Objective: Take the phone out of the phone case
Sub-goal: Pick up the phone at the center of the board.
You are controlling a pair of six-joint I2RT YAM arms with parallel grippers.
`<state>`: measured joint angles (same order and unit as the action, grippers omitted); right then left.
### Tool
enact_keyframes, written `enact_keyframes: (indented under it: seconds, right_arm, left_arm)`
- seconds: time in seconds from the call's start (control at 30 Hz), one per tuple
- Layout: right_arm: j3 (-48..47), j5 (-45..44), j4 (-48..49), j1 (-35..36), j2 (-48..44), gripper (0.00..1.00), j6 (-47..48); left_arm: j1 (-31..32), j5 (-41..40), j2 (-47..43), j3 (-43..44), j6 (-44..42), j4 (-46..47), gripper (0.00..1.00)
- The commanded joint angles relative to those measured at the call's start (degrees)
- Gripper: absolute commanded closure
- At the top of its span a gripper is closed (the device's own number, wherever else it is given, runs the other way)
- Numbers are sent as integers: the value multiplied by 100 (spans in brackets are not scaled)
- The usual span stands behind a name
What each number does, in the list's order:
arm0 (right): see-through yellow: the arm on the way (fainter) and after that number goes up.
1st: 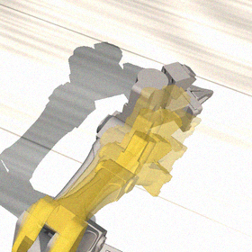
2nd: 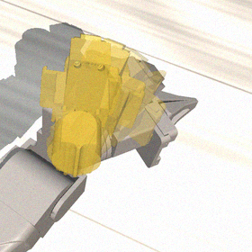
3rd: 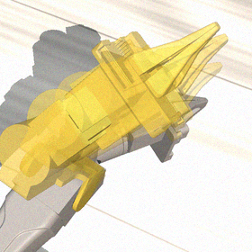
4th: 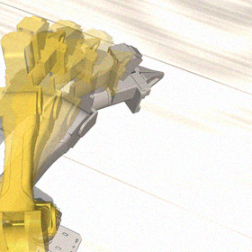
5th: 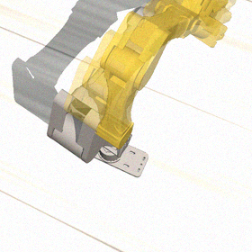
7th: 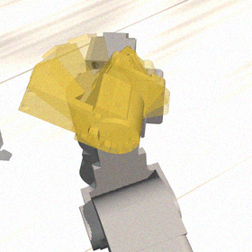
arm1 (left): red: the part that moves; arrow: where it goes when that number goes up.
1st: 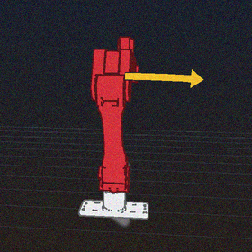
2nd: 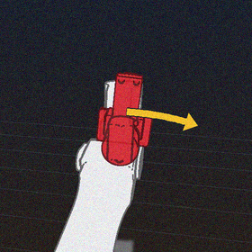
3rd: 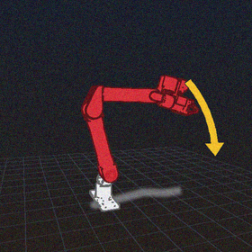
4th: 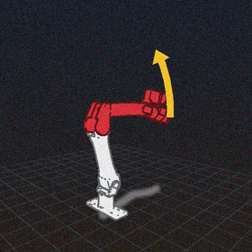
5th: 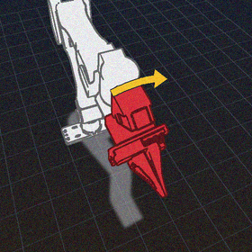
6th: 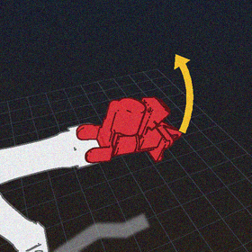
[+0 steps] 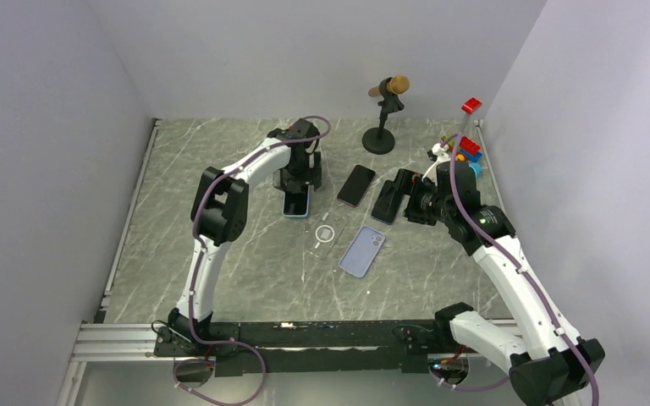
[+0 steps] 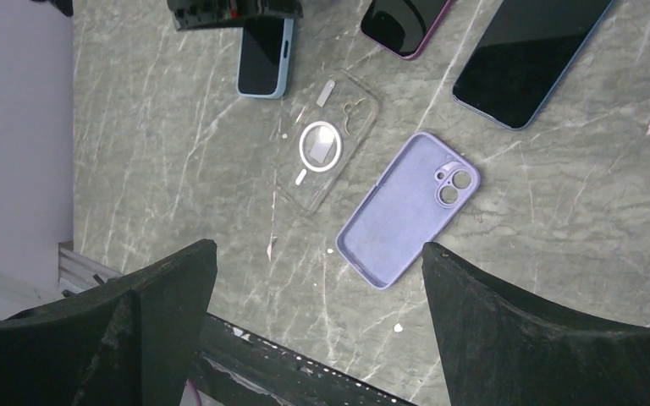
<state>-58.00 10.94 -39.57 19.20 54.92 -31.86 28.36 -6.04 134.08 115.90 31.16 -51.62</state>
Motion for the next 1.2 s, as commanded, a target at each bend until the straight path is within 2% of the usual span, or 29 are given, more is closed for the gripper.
enact_keyframes:
  seconds: [0.0, 0.23, 0.4, 0.53, 0.6, 0.77, 0.83, 1.17]
  right_arm:
    - [-60, 240, 379, -70, 32, 6, -44]
    - [-30, 90, 344, -78, -71, 6, -268]
    - [113, 79, 252, -75, -195, 6, -369]
    - [32, -79, 134, -77, -258, 6, -282]
    - [-88, -95, 87, -77, -160, 6, -176]
    - [-352, 52, 72, -83, 132, 6, 28]
    - [-387, 89, 96, -87, 203, 6, 91]
    - [-487, 254, 175, -192, 432, 6, 212]
  left_arm:
    - [21, -484, -342, -633, 7, -549, 2]
    - [13, -702, -655, -858, -181, -293, 2]
    - [-1, -885, -589, -717, 38, -435, 2]
    - [-6, -916, -947, -1154, 237, 85, 1]
    - [-19, -867, -1069, -1313, 302, 281, 1]
    - [-76, -955, -1062, -1208, 672, 91, 1]
    - [-93, -884, -1116, -1409, 648, 362, 1]
    - [-213, -320, -405, -884, 691, 122, 1]
